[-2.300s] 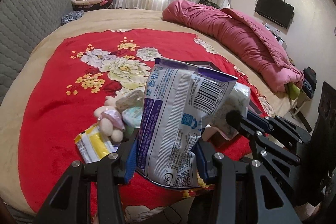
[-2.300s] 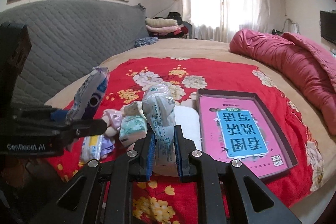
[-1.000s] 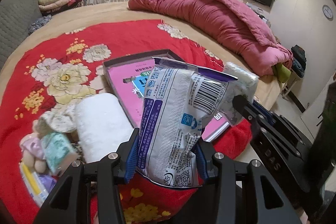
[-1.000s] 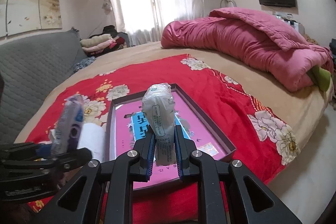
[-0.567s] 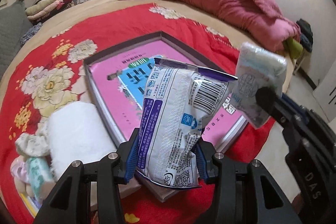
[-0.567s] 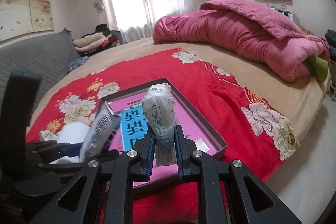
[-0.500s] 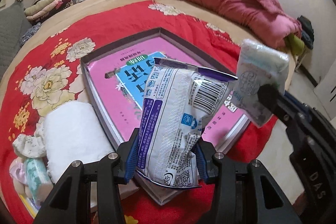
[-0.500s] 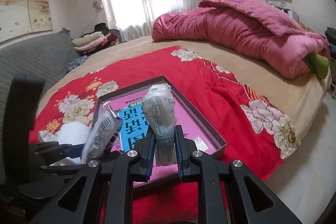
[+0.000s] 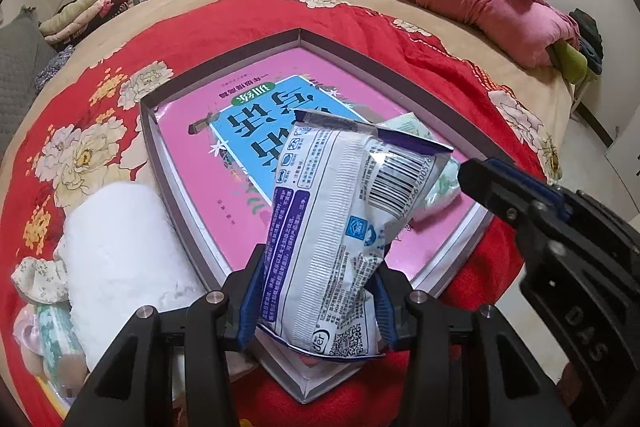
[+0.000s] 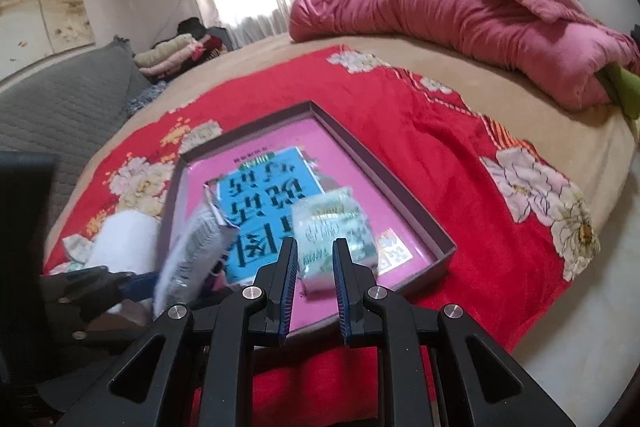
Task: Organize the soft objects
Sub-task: 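Carry the snack bag with left tool while right tool carries the packet over the pink tray, then lower and release the snack bag into the tray with left tool while right tool releases the packet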
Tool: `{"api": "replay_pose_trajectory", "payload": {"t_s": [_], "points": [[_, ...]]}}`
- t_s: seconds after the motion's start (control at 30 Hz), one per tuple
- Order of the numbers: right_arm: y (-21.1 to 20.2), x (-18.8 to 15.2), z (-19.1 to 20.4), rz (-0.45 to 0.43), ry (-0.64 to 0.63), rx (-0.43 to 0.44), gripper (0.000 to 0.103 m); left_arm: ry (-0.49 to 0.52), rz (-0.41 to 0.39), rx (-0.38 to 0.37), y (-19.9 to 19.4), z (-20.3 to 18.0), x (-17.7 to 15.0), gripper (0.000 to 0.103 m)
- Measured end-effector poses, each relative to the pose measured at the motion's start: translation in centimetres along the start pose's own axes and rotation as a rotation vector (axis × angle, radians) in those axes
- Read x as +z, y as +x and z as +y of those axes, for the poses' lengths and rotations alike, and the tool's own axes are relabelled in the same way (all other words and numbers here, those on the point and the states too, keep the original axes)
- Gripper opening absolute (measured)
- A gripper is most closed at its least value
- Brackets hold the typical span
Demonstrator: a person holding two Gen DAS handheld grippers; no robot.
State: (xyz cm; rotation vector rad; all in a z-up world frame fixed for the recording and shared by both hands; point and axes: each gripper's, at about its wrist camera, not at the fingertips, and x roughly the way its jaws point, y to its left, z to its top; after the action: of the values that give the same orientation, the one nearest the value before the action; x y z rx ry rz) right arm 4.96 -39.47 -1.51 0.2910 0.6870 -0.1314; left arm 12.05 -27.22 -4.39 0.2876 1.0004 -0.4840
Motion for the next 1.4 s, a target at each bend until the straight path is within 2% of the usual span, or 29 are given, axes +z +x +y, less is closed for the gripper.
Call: {"api": "replay_pose_trajectory", "payload": {"t_s": [0.13,0.27,0.5,0.63,0.83,0.93,1.03,1.3,1.4], "points": [[0.5,-0.1,-0.6,0.012,0.024,0.003,0.019,0.005,0.009,0.011,0.3,-0.1,0.1,0.048],[1.0,0.5,-0.4,0.025,0.019,0.080,0.019,0.017,0.021,0.027,0.7,-0.4,0.2,0.048],[4.2,0.3,0.1,0.146,-0.033,0.084,0.019,0.043,0.037,0.044,1.1,-0.8,0.2,0.048],[4.4,0.3,-0.7,0.128,-0.028,0.041,0.017,0.049,0.041,0.044,1.2,-0.9,0.1,0.048],[4.2,0.5,-2.0,0.104,0.002,-0.008,0.017,0.029,0.073,0.000,1.9,-0.7,0.6,0.048],[3.6,0.5,-2.8,0.086,0.044,-0.005,0.020,0.023,0.089,-0.006,2.2,-0.7,0.8,0.048],[2.7,0.4,-3.7,0.060,0.093,0.000,0.029,0.038,0.114,-0.006,2.7,-0.9,0.8,0.048],[1.5,0.3,-3.8,0.033,0.112,0.018,0.031,0.016,0.130,-0.042,2.9,-0.6,1.1,0.050],[1.5,0.3,-3.6,0.036,0.109,0.019,0.032,0.015,0.134,-0.071,2.7,-0.5,1.1,0.055]]}}
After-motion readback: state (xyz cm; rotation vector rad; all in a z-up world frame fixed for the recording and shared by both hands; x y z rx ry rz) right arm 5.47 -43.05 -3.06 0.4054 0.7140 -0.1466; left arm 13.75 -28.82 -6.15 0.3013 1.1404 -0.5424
